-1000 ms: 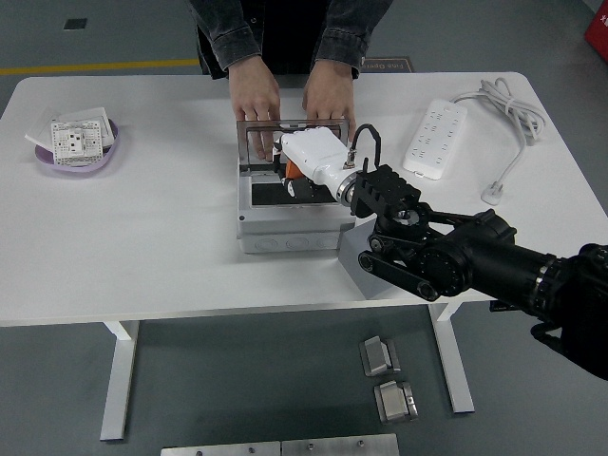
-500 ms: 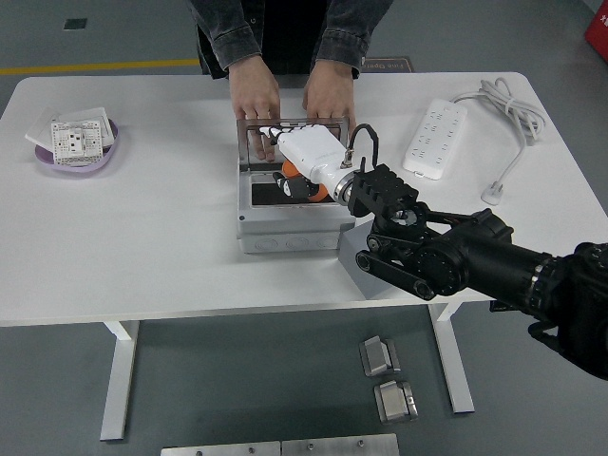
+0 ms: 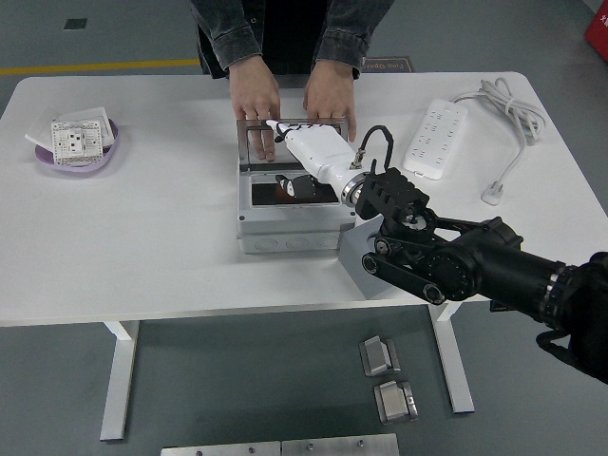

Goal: Pick up the cylinder from the cube,place it in the box,flap close box

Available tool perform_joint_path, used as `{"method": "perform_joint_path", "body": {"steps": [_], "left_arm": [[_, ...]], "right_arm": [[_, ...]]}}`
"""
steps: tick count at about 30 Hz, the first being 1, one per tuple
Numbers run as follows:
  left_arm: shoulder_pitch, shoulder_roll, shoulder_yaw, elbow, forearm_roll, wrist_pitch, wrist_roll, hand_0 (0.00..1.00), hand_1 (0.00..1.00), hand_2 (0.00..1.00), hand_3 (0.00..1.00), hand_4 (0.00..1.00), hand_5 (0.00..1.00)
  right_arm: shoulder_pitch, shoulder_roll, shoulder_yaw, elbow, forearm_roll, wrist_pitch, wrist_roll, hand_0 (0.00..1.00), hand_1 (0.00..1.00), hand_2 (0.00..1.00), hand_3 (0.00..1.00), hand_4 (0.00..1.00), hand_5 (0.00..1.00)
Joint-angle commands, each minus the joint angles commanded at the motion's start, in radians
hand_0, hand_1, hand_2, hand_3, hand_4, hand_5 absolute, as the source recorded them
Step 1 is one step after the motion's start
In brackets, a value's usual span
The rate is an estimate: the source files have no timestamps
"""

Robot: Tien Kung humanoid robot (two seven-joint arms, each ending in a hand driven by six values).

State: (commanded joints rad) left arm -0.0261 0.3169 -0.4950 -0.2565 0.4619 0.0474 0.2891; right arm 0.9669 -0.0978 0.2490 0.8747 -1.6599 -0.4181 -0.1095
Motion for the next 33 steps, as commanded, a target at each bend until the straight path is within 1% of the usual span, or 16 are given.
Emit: {"method": "perform_joint_path", "body": {"steps": [3, 5, 7, 9, 10, 13, 20, 23, 25, 28, 33], "left_arm": [[0.001, -0.001, 0.004, 0.001, -0.004, 0.000, 0.000, 0.716, 0.710, 0.688, 0.817, 0.749, 0.482], [0.000, -0.001, 0.004, 0.001, -0.005, 0.000, 0.000, 0.716, 0.710, 0.688, 0.817, 0.749, 0.482], [-0.001, 0.000, 0.004, 0.000, -0.004, 0.000, 0.000, 0.716, 0.710, 0.688, 0.817, 0.749, 0.482], [-0.002, 0.000, 0.005, 0.000, -0.004, 0.000, 0.000, 0.716, 0.710, 0.688, 0.817, 0.749, 0.482], [-0.003, 0.000, 0.006, 0.000, -0.005, 0.000, 0.000, 0.716, 0.711, 0.688, 0.818, 0.748, 0.485], [-0.003, 0.001, 0.012, 0.000, -0.009, 0.000, 0.001, 0.716, 0.711, 0.688, 0.818, 0.748, 0.485], [-0.007, 0.004, 0.022, 0.000, -0.013, 0.000, 0.001, 0.716, 0.711, 0.689, 0.818, 0.748, 0.485], [-0.010, 0.005, 0.022, -0.001, -0.010, 0.000, 0.001, 0.716, 0.711, 0.689, 0.819, 0.747, 0.484], [-0.011, 0.004, 0.023, -0.002, -0.010, 0.000, 0.001, 0.716, 0.711, 0.689, 0.819, 0.747, 0.484], [-0.011, 0.002, 0.026, -0.001, -0.012, 0.000, 0.002, 0.716, 0.710, 0.689, 0.819, 0.747, 0.485], [-0.009, 0.001, 0.024, -0.001, -0.011, 0.000, 0.002, 0.716, 0.710, 0.689, 0.819, 0.747, 0.485]], "right_arm": [[-0.001, -0.018, 0.040, 0.061, -0.024, 0.005, -0.012, 0.864, 0.793, 0.814, 0.998, 0.699, 0.075], [0.004, -0.023, 0.056, 0.082, -0.030, 0.008, -0.016, 0.862, 0.791, 0.810, 0.996, 0.702, 0.085], [0.013, -0.024, 0.066, 0.085, -0.031, 0.010, -0.019, 0.862, 0.791, 0.810, 0.996, 0.702, 0.085], [0.025, -0.022, 0.068, 0.075, -0.022, 0.012, -0.019, 0.862, 0.791, 0.810, 0.996, 0.702, 0.085], [0.031, -0.020, 0.067, 0.066, -0.016, 0.013, -0.018, 0.862, 0.788, 0.805, 0.983, 0.717, 0.119], [0.050, -0.009, 0.056, 0.031, 0.015, 0.016, -0.013, 0.862, 0.788, 0.805, 0.983, 0.717, 0.119], [0.109, 0.037, -0.043, -0.102, 0.152, 0.032, 0.015, 0.857, 0.787, 0.806, 0.969, 0.725, 0.128], [0.124, 0.047, -0.077, -0.140, 0.203, 0.039, 0.021, 0.857, 0.787, 0.805, 0.966, 0.727, 0.138], [0.130, 0.048, -0.091, -0.152, 0.224, 0.042, 0.023, 0.857, 0.787, 0.805, 0.966, 0.727, 0.138], [0.127, 0.042, -0.095, -0.147, 0.226, 0.045, 0.022, 0.855, 0.787, 0.804, 0.962, 0.727, 0.144], [0.105, 0.018, -0.075, -0.092, 0.180, 0.044, 0.010, 0.855, 0.787, 0.804, 0.962, 0.727, 0.144]]}}
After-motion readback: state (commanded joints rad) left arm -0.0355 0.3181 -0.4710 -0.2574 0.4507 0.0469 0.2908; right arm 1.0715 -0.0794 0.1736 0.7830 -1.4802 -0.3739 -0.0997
